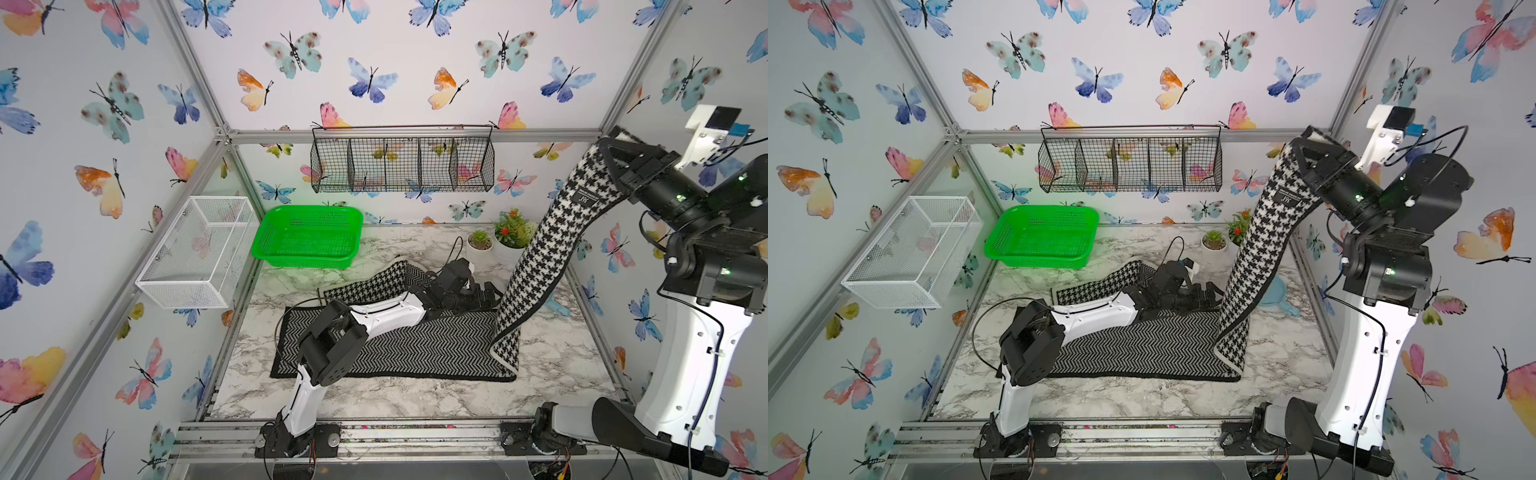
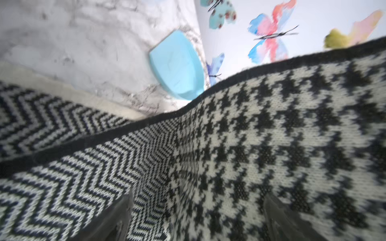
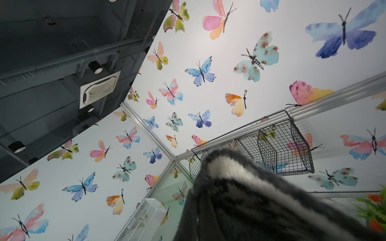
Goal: Roll up the scarf and place it into the basket
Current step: Fold the scarf at the center of the board.
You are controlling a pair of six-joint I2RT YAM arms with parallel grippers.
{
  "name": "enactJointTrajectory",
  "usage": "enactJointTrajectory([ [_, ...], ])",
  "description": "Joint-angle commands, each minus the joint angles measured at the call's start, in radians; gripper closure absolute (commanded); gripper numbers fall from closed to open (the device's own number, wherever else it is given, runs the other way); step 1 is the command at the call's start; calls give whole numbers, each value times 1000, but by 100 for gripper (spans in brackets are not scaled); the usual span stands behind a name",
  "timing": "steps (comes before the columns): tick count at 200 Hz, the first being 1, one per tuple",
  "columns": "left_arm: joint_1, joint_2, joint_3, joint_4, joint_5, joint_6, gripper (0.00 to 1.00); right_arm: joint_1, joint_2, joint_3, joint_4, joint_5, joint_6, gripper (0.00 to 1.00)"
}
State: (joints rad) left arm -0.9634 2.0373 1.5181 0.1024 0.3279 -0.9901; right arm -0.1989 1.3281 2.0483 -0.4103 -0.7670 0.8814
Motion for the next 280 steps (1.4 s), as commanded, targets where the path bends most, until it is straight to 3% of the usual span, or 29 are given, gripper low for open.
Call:
enactJointTrajectory([
  [1, -4, -17, -9, -5, 17, 18, 2, 67, -11, -14, 15, 20, -61, 99],
  [45, -4, -17, -32, -1, 25, 7, 2, 216, 19, -13, -61, 81, -149, 99],
  [78, -6, -11, -40, -7, 84, -2, 2, 436, 75, 19, -152, 196, -235, 99],
  [121, -21, -76, -112, -26, 79, -3, 2, 602, 167, 135, -259, 266, -288, 99],
  [186, -31, -209, -261, -35, 59, -4, 2, 762, 259, 222, -351, 307, -326, 99],
  [280, 8, -221, -362, -86, 28, 39, 2, 889, 202, -63, -188, 415, -320, 99],
])
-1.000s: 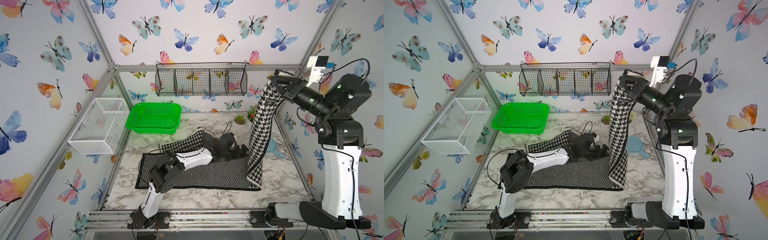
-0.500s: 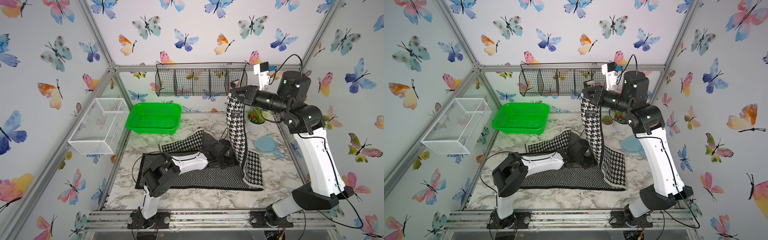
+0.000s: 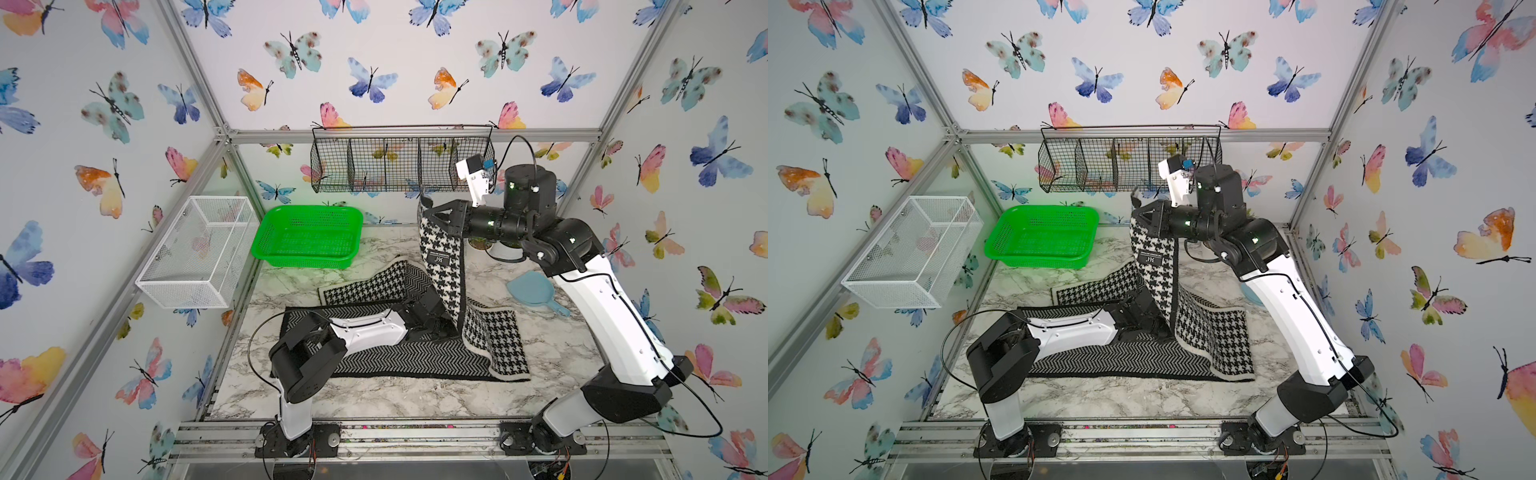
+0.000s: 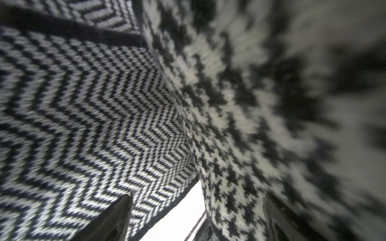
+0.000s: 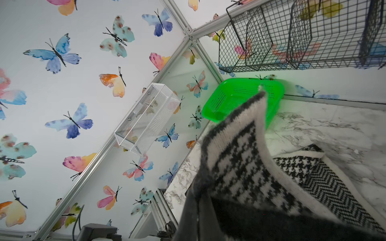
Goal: Roll up the scarf and place it into the basket
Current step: Fold the scarf at the center of the board.
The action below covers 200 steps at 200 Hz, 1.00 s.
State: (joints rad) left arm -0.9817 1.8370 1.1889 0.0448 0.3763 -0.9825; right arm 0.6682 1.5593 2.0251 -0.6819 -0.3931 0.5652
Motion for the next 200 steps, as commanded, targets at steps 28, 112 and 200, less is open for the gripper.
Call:
enactJointTrajectory([
  [28, 68, -50, -95, -33, -23, 53, 2, 32, -44, -101, 134, 71, 2, 99],
  [112, 147, -99, -117, -94, -25, 116, 2, 60, 8, -53, 193, 130, 15, 99],
  [200, 149, -120, -162, -87, -33, 120, 2, 82, 8, -69, 169, 83, 19, 99],
])
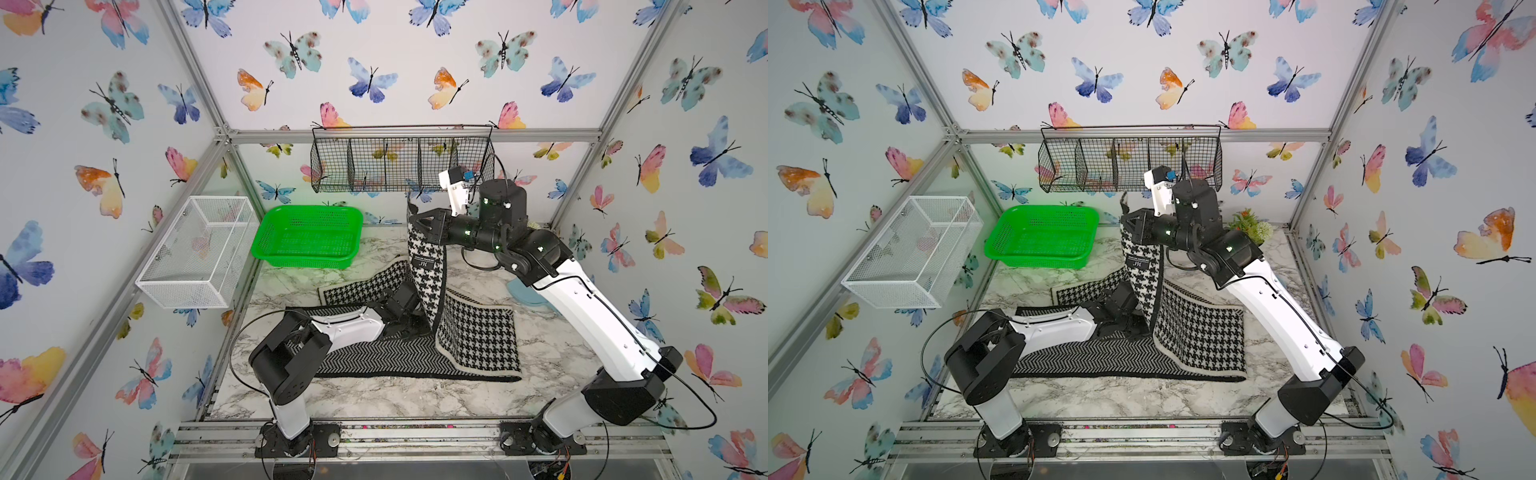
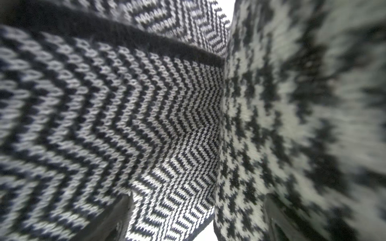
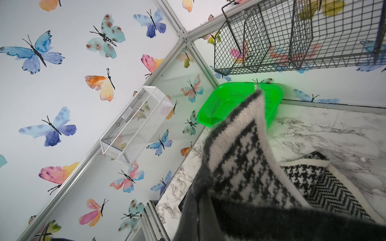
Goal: Roll up the scarf and place it into the basket
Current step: Fold the scarf at the center of the board.
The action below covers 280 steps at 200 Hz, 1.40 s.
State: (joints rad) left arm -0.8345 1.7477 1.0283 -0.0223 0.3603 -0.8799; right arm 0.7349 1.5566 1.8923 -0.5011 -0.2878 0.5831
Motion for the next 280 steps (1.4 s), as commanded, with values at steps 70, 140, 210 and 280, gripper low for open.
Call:
enactJointTrajectory([
  [70, 0, -64, 7, -42, -30, 19, 2, 113, 78, 223, -136, 13, -11, 99],
  [140, 0, -61, -11, -35, -39, 15, 2, 158, 64, 268, -201, 48, -26, 99],
  [210, -111, -6, 78, -53, -18, -7, 1, 158, 22, 316, -285, 121, -60, 98],
  [280, -190, -25, 141, -82, -25, -52, 1, 158, 29, 358, -336, 115, -72, 97],
])
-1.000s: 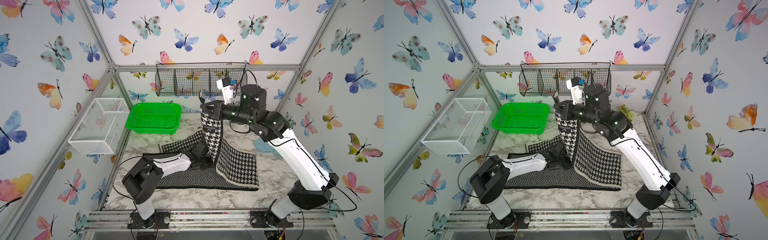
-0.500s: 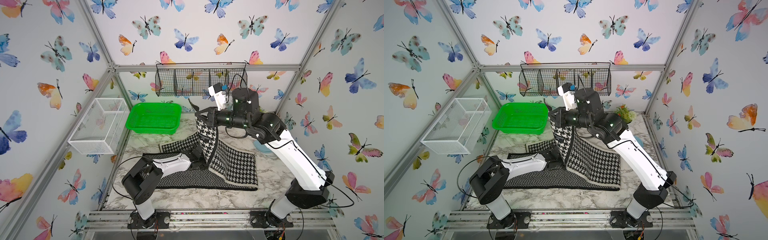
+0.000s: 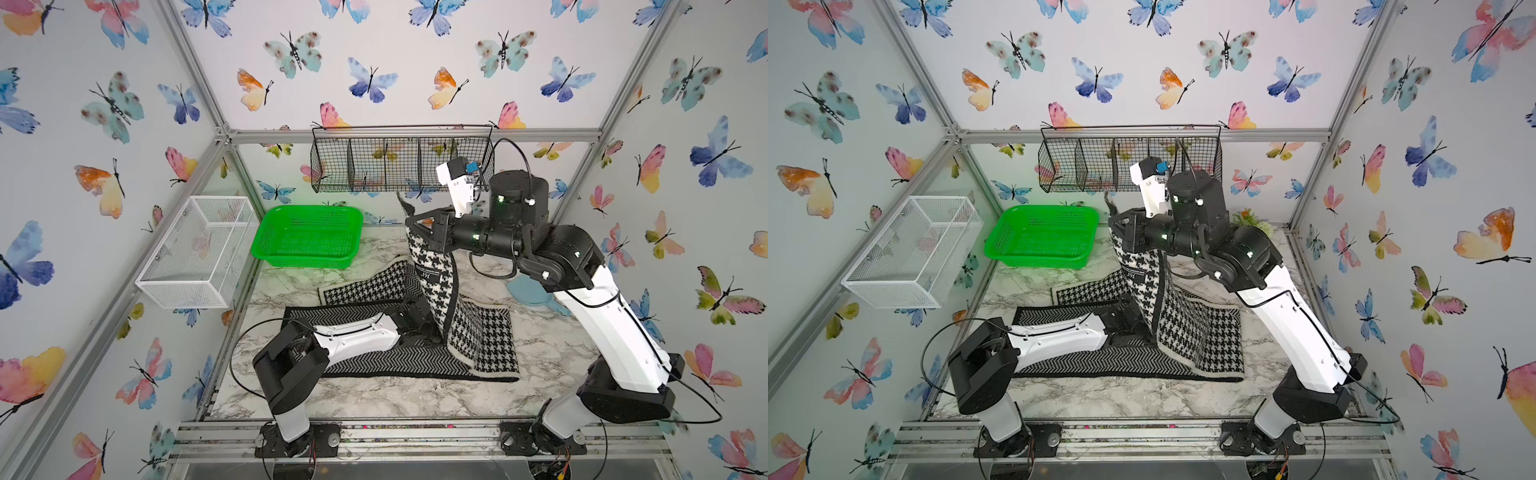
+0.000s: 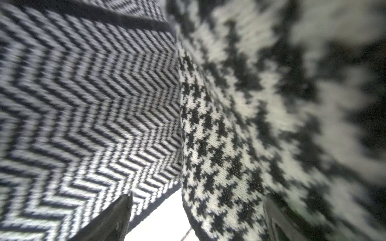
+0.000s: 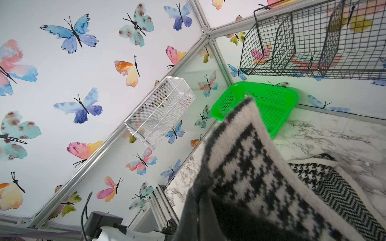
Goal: Roll up the scarf and place it into the basket
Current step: Fold the scarf at the center of the board.
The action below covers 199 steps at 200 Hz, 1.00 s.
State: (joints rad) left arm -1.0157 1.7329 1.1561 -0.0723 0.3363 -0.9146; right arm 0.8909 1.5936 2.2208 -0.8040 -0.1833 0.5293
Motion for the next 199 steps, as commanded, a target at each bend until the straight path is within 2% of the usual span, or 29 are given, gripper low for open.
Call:
enactJointTrajectory([
  [1, -9, -10, 13, -32, 0, -18, 1, 2, -8, 30, -33, 9, -18, 97],
  [70, 27, 13, 21, -48, -8, 4, 2, 2, -48, -101, 56, 23, -12, 97],
  [141, 60, 15, 105, -125, -36, 52, 2, 2, -40, -100, 106, 46, -2, 96],
  [199, 79, -10, -15, -71, -17, 42, 2, 2, -39, -185, 148, 31, 3, 96],
])
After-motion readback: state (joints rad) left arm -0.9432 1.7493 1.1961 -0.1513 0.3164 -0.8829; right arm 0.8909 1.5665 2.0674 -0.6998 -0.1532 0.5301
